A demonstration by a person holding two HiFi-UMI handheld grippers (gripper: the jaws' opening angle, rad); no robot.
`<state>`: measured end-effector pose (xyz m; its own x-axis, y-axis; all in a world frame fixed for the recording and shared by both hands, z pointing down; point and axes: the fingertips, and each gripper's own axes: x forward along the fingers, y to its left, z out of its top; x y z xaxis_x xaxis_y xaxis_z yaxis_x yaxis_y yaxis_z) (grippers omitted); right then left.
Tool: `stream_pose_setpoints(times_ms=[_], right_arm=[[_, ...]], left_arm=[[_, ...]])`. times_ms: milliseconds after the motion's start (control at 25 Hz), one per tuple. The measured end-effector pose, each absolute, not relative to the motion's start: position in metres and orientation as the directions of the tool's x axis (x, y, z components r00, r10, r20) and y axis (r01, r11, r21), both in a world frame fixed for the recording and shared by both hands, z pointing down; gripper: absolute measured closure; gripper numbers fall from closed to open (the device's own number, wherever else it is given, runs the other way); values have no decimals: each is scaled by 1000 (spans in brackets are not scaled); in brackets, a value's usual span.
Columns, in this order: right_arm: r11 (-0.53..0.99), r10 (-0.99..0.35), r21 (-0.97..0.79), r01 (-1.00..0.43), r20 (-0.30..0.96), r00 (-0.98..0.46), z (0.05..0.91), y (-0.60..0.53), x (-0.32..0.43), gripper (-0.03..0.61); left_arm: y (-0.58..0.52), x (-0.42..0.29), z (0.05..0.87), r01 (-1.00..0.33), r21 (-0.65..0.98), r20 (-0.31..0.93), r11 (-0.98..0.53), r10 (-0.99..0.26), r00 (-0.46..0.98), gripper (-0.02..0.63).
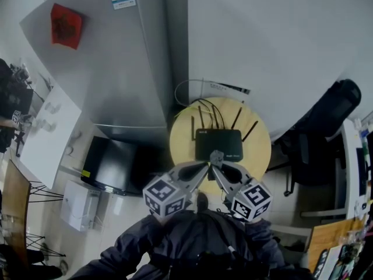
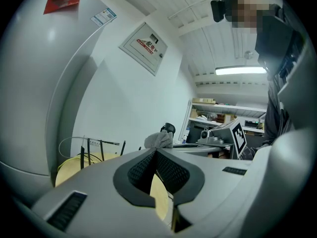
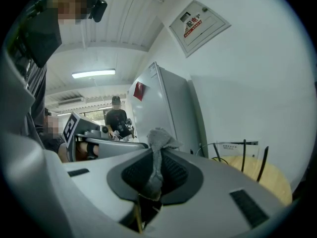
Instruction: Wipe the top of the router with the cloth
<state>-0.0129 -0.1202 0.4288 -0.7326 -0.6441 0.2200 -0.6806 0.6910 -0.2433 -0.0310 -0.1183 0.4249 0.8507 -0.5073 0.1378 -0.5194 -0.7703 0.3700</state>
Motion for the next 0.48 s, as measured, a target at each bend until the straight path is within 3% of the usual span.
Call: stream_pose_setpoints(times_ms=[480], right_arm=[[698,-648,-213,-684,220,-729,424,-124,-17,511]], left_arm=[[-124,-32,425,-512,375,139,-773,-499,855,621]])
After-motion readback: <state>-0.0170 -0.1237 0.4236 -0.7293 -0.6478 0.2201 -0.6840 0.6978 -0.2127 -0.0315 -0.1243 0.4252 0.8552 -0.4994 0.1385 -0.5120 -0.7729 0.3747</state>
